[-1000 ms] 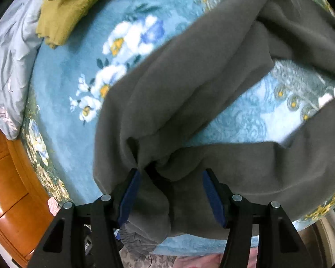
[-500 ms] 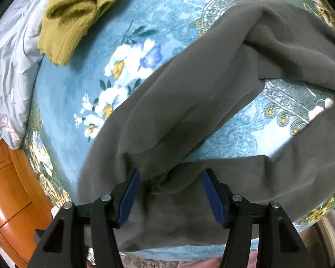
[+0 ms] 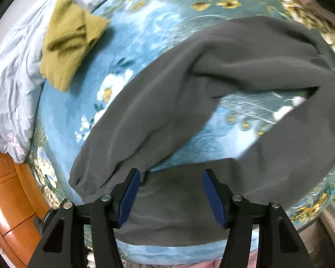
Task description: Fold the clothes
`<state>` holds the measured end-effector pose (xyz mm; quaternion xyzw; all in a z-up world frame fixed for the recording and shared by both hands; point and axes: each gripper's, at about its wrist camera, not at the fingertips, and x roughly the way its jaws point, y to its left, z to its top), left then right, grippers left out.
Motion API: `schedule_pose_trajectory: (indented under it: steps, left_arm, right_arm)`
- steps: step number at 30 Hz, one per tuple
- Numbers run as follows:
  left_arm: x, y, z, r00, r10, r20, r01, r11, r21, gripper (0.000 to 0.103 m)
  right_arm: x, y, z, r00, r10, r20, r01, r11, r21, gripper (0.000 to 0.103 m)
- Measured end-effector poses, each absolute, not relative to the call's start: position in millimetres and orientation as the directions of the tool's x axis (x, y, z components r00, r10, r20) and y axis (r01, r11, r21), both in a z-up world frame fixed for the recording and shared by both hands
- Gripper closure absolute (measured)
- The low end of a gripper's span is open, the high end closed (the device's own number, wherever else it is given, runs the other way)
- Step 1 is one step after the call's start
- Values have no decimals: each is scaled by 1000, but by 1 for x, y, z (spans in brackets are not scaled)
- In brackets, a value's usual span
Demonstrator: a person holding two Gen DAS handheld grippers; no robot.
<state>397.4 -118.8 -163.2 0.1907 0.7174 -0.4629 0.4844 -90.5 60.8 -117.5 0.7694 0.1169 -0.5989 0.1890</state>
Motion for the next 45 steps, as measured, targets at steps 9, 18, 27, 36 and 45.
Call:
schedule_pose_trajectory:
  steps: [9,18,27,36,45]
  left_arm:
    - [410,-27,-205,-479,-13,-878,730,549,-407,53]
    - [405,-18,-222,-443,11,-897,741,567,-359,85]
    - [433,-21,-201,-370,-64,-927,679,662,-316,89]
    - [419,-13,-160,-270,-69,-960,667,706,-239,83]
    - [348,39,-89,-160,-154,-975,713,665,-222,67]
  right_arm:
    - [-96,105,-120,254,-39,-966,305,-945,119,41]
    - [-97,122,-93,204,-70,-976,318,-938,134,41]
    - [-157,210,-53,86,-130,-988,136,-981,141,41]
    - [-268,280,-72,27,-215,-976,-35,-976,214,41]
    - [-359,281,-145,106,-283,-953,-18,-959,283,41]
